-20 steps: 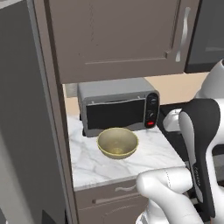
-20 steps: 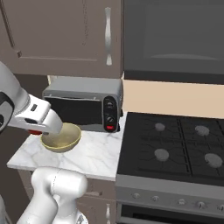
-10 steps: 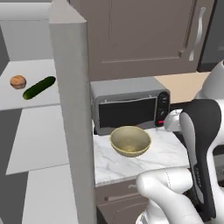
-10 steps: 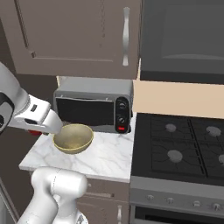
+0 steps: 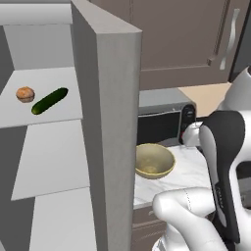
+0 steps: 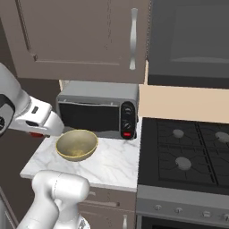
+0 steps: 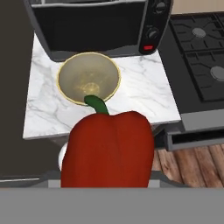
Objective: Take the cucumber, bell pepper, and tangerine from the freezer and place them in the bowl on the counter.
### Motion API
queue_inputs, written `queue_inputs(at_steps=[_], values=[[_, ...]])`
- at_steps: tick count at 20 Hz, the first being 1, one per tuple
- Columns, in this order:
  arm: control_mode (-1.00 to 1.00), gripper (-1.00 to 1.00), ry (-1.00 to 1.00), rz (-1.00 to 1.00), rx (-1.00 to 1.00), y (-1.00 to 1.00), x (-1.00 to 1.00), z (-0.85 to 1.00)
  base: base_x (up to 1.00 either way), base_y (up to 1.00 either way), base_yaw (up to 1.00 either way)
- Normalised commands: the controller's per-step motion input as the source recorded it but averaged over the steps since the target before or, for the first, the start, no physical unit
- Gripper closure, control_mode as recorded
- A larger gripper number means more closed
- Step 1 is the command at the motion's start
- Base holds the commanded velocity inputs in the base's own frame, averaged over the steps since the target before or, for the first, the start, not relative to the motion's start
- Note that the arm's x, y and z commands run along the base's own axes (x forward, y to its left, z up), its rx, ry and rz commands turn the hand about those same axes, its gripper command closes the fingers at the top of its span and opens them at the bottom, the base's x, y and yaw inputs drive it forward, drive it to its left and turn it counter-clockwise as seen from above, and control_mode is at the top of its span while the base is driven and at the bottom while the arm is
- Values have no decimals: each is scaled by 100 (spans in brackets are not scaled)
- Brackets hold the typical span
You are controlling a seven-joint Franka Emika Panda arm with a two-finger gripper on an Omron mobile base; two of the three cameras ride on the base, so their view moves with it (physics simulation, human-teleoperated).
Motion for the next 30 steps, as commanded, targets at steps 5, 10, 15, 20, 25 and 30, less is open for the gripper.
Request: queue_inputs(at_steps=[5, 10, 15, 20, 25, 30], values=[[-100, 100, 9, 0, 0, 13, 62, -40, 0, 0, 0], [-100, 100, 9, 0, 0, 0, 64, -66, 0, 0, 0], [-100, 100, 4, 0, 0, 2, 67, -54, 0, 0, 0], [-100, 100, 1, 0, 0, 1, 43, -79, 0, 0, 0], [-100, 100, 0, 0, 0, 2, 34, -71, 0, 0, 0], [-100, 100, 0, 0, 0, 3, 48, -54, 0, 0, 0]])
